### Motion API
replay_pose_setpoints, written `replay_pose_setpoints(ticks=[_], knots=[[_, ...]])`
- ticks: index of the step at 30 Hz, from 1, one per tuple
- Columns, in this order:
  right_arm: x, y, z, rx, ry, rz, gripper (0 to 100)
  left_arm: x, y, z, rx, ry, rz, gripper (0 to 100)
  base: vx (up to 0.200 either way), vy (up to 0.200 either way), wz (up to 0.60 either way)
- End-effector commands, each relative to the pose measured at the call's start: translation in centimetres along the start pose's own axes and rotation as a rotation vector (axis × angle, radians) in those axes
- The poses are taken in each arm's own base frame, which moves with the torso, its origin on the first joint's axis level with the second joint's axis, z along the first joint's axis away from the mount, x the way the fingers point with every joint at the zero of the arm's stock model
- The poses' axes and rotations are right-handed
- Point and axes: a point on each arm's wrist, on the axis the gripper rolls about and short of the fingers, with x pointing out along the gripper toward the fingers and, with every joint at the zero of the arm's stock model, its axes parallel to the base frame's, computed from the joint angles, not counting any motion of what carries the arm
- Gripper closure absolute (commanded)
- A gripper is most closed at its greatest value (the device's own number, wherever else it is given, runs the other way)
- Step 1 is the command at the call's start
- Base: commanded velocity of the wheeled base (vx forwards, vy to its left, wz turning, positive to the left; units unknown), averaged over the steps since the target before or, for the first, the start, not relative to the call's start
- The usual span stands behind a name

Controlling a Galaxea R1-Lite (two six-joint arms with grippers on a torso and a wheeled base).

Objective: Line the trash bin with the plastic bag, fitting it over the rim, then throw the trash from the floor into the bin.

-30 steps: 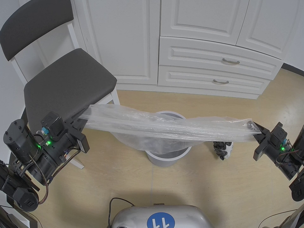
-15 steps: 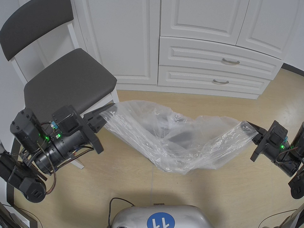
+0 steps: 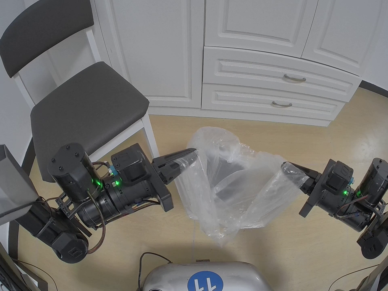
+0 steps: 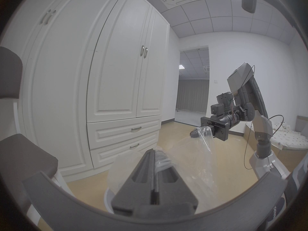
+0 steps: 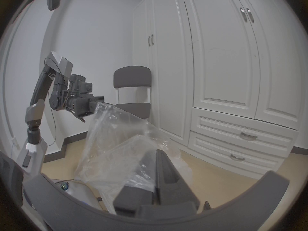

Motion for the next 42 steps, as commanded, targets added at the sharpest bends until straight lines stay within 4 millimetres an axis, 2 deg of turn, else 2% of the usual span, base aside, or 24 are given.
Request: replay_pose_setpoints(ticks=[1,7,11,16,18,23,28,37,42], knots=[[1.0,2.3,0.6,0.036,-0.022,0.019,100,-0.3,-0.4,0.6,0.003,-0.014,-0.009,100,0.000,0.000,0.00],[4.2,3.3,0.9,0.186,-0.039,-0.041,100,-0.3,-0.1,0.2,-0.004,0.000,0.001,100,0.000,0.000,0.00],[5.3,3.8,1.1,0.255,-0.059,-0.054,100,0.1,0.5,-0.4,-0.014,0.009,0.013,100,0.000,0.000,0.00],[6.8,3.7,0.5,0.292,-0.051,-0.081,100,1.4,2.8,-1.1,-0.023,-0.009,0.073,100,0.000,0.000,0.00],[7.4,3.6,0.0,0.304,-0.040,-0.108,100,2.0,3.1,-1.4,-0.068,-0.014,0.089,100,0.000,0.000,0.00],[8.4,3.5,-0.8,0.313,-0.028,-0.137,100,3.0,3.3,-2.2,-0.118,-0.013,0.118,100,0.000,0.000,0.00],[9.4,3.1,-1.3,0.365,-0.032,-0.155,100,3.0,3.2,-2.5,-0.121,-0.003,0.115,100,0.000,0.000,0.00],[9.8,3.1,-2.0,0.383,-0.019,-0.165,100,2.8,2.7,-2.8,-0.125,0.015,0.104,100,0.000,0.000,0.00],[10.1,3.4,-1.8,0.465,-0.034,-0.150,100,2.6,2.2,-3.1,-0.130,0.032,0.094,100,0.000,0.000,0.00]])
